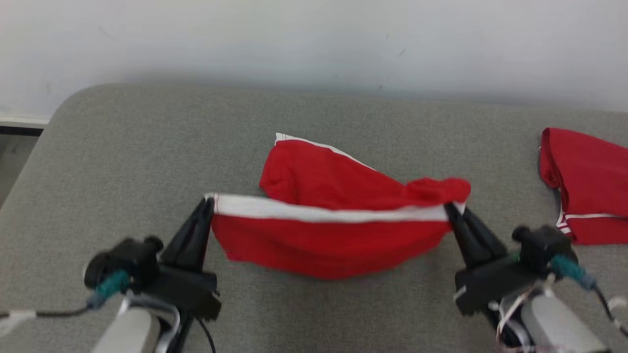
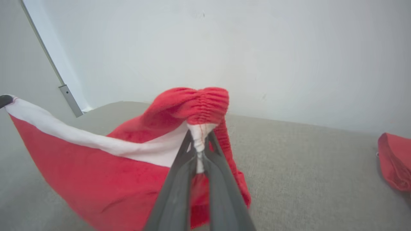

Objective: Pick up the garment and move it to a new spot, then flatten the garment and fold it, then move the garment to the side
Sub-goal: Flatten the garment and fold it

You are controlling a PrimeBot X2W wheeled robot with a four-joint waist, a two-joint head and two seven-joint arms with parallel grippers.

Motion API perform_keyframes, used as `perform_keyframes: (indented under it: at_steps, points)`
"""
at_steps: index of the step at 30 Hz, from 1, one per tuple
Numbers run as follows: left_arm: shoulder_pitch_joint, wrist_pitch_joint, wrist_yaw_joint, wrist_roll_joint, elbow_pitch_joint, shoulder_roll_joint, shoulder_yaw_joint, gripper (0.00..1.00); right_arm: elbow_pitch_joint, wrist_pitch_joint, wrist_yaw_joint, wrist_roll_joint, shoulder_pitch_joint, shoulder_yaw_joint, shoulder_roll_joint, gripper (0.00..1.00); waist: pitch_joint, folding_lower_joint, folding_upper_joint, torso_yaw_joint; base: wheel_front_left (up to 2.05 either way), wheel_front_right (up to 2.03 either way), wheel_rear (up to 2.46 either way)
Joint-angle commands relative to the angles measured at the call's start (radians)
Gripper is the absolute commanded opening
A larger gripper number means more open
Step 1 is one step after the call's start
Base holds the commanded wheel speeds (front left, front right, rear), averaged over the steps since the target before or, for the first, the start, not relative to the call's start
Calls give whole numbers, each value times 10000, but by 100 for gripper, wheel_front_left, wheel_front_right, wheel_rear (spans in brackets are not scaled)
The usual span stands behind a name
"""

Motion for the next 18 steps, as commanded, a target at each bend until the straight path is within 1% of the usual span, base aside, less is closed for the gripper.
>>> perform_keyframes:
  at_steps: [1,4,7,10,12,15,18]
  points:
    - [-948,113,24,-307,79,300,-228,0,23,245,5,174,-880,-82,-51,0,641,0,0,-214,0,0,0]
    - [-2964,525,24,-884,357,974,-721,0,218,890,5,572,-2760,-205,48,0,1357,0,0,-394,0,0,0]
    - [-5111,1006,24,-1690,769,1427,-1042,0,739,1632,5,829,-4884,-259,134,0,2135,0,0,-530,0,0,0]
    - [-7282,1439,24,-2534,1313,1688,-1122,0,1596,2352,5,1140,-7115,-530,429,0,2942,0,0,-671,0,0,0]
    - [-8642,1690,24,-2985,1755,1743,-1218,0,2244,2760,5,1196,-8610,-637,549,0,3443,0,0,-722,0,0,0]
    - [-10547,1902,24,-3129,2360,1933,-1475,0,3185,3124,5,1173,-10625,-740,877,0,4064,0,0,-857,0,0,0]
    - [-12263,1923,24,-3319,3084,1946,-1517,0,4127,3090,5,1118,-12371,-1178,1179,0,4588,0,0,-968,0,0,0]
